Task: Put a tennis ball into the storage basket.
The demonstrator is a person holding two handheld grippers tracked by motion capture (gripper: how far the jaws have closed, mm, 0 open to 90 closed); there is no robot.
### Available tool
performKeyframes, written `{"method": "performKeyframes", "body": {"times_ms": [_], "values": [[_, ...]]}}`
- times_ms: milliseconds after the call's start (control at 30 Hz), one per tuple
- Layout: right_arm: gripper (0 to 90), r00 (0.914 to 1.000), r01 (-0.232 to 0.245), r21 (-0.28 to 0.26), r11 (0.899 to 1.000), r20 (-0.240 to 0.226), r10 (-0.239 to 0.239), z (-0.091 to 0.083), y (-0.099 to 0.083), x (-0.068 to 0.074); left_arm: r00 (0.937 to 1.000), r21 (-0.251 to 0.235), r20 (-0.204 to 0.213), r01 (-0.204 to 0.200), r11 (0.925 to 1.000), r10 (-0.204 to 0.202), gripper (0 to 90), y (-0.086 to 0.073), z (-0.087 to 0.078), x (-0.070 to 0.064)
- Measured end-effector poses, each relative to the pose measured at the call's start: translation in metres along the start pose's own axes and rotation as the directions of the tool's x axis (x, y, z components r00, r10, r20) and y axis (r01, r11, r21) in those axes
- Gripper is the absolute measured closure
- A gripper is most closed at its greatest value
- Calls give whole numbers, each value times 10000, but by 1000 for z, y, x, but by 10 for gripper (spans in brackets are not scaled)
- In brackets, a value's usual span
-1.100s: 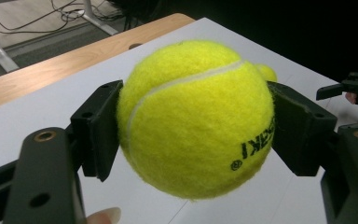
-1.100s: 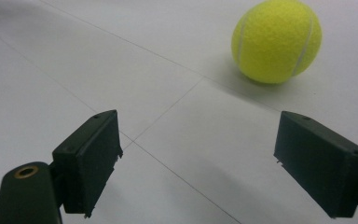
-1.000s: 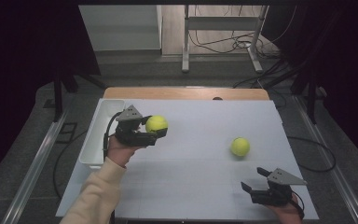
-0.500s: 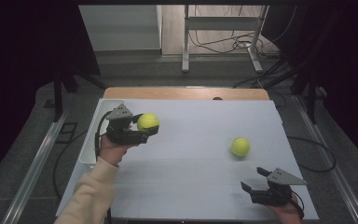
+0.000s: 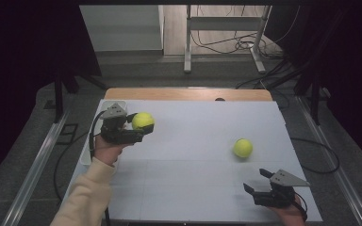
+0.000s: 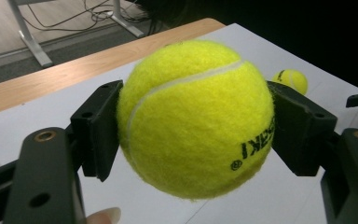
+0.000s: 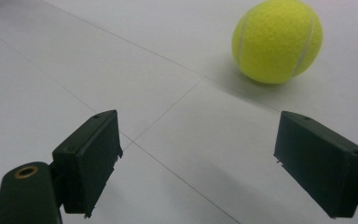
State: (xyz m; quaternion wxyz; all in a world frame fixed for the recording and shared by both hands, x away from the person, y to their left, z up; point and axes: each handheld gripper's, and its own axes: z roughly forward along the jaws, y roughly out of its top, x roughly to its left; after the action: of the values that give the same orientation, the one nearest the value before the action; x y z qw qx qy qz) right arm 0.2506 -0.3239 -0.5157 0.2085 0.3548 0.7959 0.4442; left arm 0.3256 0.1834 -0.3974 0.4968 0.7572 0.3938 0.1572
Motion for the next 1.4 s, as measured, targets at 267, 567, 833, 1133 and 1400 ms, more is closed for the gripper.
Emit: {"method": "performKeyframes", "body": {"times_ms": [267,567,833,1133,1400], "values": [[150,10000,12,23,10000,35,-12,0,0,0,9998,-33,-212,33,10000,-34,262,0,-6,6],[150,10000,-7,6,10000,14,7,0,0,0,9985,-56,-500,209,9998,-211,262,0,-11,16],[150,10000,4,8,10000,8,-4,0,0,0,9958,-26,-844,358,9994,-358,262,-1,-13,27],[150,10000,25,49,10000,35,-25,1,0,0,9898,-42,-1259,664,9978,-664,262,-4,-13,46],[150,10000,17,74,10000,27,-18,1,0,0,9840,-75,-1537,902,9959,-903,262,-5,-13,60]]}}
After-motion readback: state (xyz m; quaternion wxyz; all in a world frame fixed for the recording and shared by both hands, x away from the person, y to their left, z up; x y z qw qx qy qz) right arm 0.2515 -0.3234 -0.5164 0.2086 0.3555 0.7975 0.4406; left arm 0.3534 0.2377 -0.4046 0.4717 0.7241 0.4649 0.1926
